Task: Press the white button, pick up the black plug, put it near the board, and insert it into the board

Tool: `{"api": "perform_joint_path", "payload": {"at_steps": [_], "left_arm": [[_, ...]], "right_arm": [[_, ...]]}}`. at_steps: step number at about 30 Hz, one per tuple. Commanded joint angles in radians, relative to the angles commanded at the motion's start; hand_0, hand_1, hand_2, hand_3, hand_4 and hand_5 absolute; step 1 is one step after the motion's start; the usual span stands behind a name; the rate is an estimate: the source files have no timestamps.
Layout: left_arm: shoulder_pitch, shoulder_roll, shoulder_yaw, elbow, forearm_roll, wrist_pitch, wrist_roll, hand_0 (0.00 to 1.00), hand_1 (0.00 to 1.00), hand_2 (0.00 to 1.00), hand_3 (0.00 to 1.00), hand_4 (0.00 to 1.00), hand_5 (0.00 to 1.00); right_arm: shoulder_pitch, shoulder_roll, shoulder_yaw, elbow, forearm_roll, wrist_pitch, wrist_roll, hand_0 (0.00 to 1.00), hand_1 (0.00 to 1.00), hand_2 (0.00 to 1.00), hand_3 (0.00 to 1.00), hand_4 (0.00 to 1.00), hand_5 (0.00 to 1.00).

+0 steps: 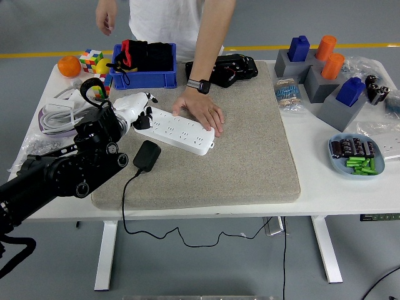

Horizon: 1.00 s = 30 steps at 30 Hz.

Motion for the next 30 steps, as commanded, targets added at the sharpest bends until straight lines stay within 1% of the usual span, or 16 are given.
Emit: {"api": "perform_joint_path", "payload": {"at_steps": [1, 2, 4, 6, 7, 9, 10, 12, 13, 15, 18, 19, 20, 24, 25, 30], "left_arm": [[0.017, 0.009, -0.016, -0.023, 0.005, 0.002, -0.002, 0.258, 0.373, 0.412, 0.767, 0.503, 0.002], [0.028, 0.013, -0.025, -0.044, 0.007, 0.003, -0.003, 0.258, 0.373, 0.412, 0.767, 0.503, 0.002], [0.065, 0.028, -0.058, -0.097, -0.009, -0.008, 0.017, 0.258, 0.373, 0.412, 0.767, 0.503, 0.002], [0.116, 0.043, -0.102, -0.164, -0.036, -0.015, 0.034, 0.258, 0.373, 0.412, 0.767, 0.503, 0.002], [0.135, 0.048, -0.115, -0.191, -0.042, -0.013, 0.036, 0.723, 0.825, 0.824, 0.910, 0.859, 0.302], [0.165, 0.059, -0.134, -0.244, -0.052, -0.004, 0.034, 0.723, 0.825, 0.824, 0.910, 0.859, 0.302], [0.190, 0.068, -0.148, -0.279, -0.052, 0.008, 0.030, 0.723, 0.825, 0.824, 0.910, 0.859, 0.302], [0.225, 0.080, -0.171, -0.337, -0.048, 0.024, 0.027, 0.723, 0.825, 0.824, 0.910, 0.859, 0.302], [0.241, 0.083, -0.181, -0.363, -0.044, 0.032, 0.025, 0.865, 0.949, 0.956, 0.970, 0.998, 0.669], [0.268, 0.087, -0.203, -0.399, -0.032, 0.041, 0.027, 0.865, 0.949, 0.956, 0.970, 0.998, 0.669], [0.309, 0.088, -0.237, -0.439, -0.005, 0.049, 0.045, 0.865, 0.949, 0.956, 0.970, 0.998, 0.669], [0.322, 0.088, -0.244, -0.449, 0.003, 0.052, 0.051, 0.880, 0.967, 0.980, 0.996, 0.998, 0.749], [0.338, 0.089, -0.249, -0.459, 0.020, 0.054, 0.064, 0.880, 0.967, 0.980, 0.996, 0.998, 0.749], [0.378, 0.089, -0.254, -0.465, 0.073, 0.057, 0.090, 0.880, 0.967, 0.980, 0.996, 0.998, 0.749], [0.389, 0.088, -0.256, -0.464, 0.089, 0.059, 0.094, 0.873, 0.957, 0.963, 0.982, 0.998, 0.656], [0.435, 0.080, -0.268, -0.461, 0.160, 0.070, 0.104, 0.873, 0.957, 0.963, 0.982, 0.998, 0.656]], "right_arm": [[0.000, 0.001, 0.001, 0.000, -0.001, 0.000, 0.000, 0.822, 0.656, 0.652, 0.628, 0.757, 0.493], [-0.001, 0.001, 0.002, 0.000, -0.001, 0.000, 0.000, 0.822, 0.656, 0.652, 0.628, 0.757, 0.493], [-0.002, 0.002, 0.004, 0.000, -0.002, 0.000, 0.000, 0.822, 0.656, 0.652, 0.628, 0.757, 0.493], [-0.004, 0.002, 0.007, -0.002, -0.003, -0.001, 0.000, 0.822, 0.656, 0.652, 0.628, 0.757, 0.493], [-0.005, 0.002, 0.008, -0.002, -0.003, -0.001, 0.000, 0.822, 0.656, 0.652, 0.628, 0.756, 0.493], [-0.007, 0.002, 0.009, -0.003, -0.004, -0.001, 0.000, 0.822, 0.656, 0.652, 0.628, 0.756, 0.493], [-0.008, 0.001, 0.010, -0.003, -0.005, -0.001, 0.000, 0.822, 0.656, 0.652, 0.628, 0.756, 0.493], [-0.007, 0.001, 0.012, -0.002, -0.007, -0.001, 0.000, 0.822, 0.656, 0.652, 0.628, 0.756, 0.493], [-0.006, 0.000, 0.014, -0.001, -0.007, -0.001, 0.001, 0.822, 0.656, 0.652, 0.628, 0.757, 0.492], [-0.005, 0.001, 0.015, 0.001, -0.008, -0.001, 0.001, 0.822, 0.656, 0.652, 0.628, 0.757, 0.492], [-0.004, 0.001, 0.016, 0.002, -0.010, -0.001, 0.001, 0.822, 0.656, 0.652, 0.628, 0.757, 0.492], [-0.004, 0.001, 0.016, 0.002, -0.010, -0.002, 0.001, 0.822, 0.657, 0.652, 0.628, 0.757, 0.493], [-0.004, 0.001, 0.017, 0.003, -0.010, -0.002, 0.002, 0.822, 0.657, 0.652, 0.628, 0.757, 0.493], [-0.003, -0.001, 0.015, 0.003, -0.011, -0.002, 0.002, 0.822, 0.657, 0.652, 0.628, 0.757, 0.493], [-0.003, -0.001, 0.014, 0.004, -0.011, -0.002, 0.002, 0.822, 0.657, 0.652, 0.628, 0.757, 0.492], [-0.003, -0.001, 0.009, 0.004, -0.011, -0.002, 0.002, 0.822, 0.657, 0.652, 0.628, 0.757, 0.492]]}}
